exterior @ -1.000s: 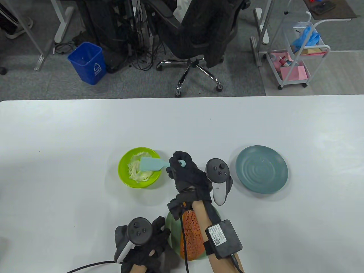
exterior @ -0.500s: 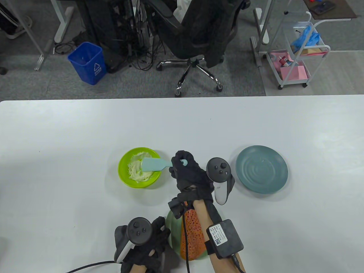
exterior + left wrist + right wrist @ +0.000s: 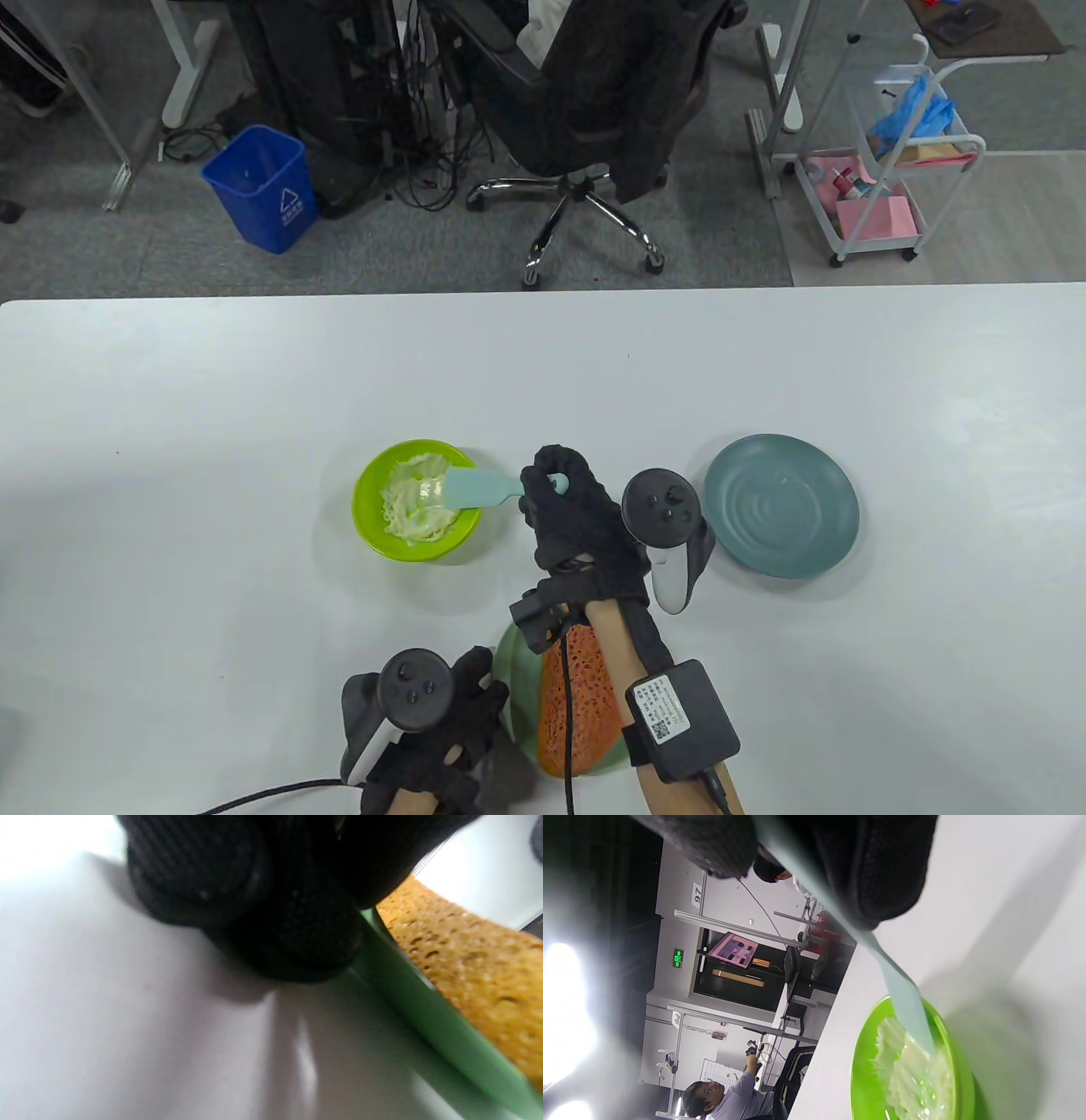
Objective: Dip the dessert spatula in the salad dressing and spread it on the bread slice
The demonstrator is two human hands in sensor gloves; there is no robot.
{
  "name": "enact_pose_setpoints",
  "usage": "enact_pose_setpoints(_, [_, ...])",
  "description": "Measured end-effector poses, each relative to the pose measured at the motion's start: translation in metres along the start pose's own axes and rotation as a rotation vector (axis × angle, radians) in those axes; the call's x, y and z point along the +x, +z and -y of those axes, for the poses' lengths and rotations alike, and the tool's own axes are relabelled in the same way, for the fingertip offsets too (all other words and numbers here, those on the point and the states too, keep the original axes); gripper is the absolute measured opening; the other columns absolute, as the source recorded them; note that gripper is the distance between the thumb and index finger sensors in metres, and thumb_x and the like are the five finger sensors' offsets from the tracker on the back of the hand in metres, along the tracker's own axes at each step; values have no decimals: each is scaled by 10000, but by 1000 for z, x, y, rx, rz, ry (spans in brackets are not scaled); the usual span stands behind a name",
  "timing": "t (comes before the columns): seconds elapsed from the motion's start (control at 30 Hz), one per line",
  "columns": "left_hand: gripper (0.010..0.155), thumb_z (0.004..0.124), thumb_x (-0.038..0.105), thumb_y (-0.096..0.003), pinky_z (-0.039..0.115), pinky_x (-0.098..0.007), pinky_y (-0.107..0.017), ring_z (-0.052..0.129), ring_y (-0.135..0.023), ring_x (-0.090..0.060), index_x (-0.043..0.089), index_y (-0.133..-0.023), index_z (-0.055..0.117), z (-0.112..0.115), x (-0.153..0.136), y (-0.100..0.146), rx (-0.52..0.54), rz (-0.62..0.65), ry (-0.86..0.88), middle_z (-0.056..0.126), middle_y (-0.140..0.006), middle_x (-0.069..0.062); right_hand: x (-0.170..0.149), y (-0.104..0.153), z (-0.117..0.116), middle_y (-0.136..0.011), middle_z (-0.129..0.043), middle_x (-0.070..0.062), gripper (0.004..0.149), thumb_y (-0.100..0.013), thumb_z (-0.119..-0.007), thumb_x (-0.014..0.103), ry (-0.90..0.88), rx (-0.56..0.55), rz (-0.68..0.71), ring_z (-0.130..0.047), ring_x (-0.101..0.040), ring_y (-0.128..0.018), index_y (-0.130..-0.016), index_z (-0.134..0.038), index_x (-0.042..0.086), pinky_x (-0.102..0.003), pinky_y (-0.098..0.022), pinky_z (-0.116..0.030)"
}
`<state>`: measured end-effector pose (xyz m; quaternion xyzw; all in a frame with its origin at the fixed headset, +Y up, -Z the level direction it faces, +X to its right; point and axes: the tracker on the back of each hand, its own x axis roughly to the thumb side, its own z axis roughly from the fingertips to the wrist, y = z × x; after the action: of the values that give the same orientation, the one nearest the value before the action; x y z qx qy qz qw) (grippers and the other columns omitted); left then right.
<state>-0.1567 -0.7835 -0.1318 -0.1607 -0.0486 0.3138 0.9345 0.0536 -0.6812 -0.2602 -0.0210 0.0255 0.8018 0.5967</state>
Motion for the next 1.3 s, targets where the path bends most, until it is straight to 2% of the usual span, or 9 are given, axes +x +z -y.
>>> enact_pose_setpoints(0.23, [573,815,404,-581,981,-256,-256,1127,-290,-74,47,-1022,738,0,0,0,0,0,0,1034,-588,41,3,3,10,-1005,-624,-225,501,-613,-744,423,-22,-4,22,-915,-445,-780,-1018,-579,179,-408,-571,-848])
enact_pose_setpoints(0.73, [573,813,407,-580,980,-254,-258,1125,-294,-72,50,-1023,738,0,0,0,0,-5,5,1034,-589,44,-13,16,39,-941,-685,-252,498,-595,-748,436,-295,-32,62,-974,-445,-677,-983,-627,148,-397,-490,-889])
enact_pose_setpoints(1.1, [578,813,409,-581,980,-255,-257,1125,-294,-70,47,-1025,735,0,0,0,2,-6,3,1033,-590,45,-46,60,91,-915,-716,-240,489,-586,-746,457,-436,41,123,-1000,-437,-626,-959,-654,156,-396,-452,-905])
enact_pose_setpoints(1.3, [578,812,410,-582,979,-254,-258,1125,-296,-70,50,-1027,734,0,0,1,1,-10,7,1033,-592,47,-76,89,121,-891,-740,-228,490,-576,-756,473,-477,12,140,-1020,-427,-583,-942,-668,160,-389,-421,-917])
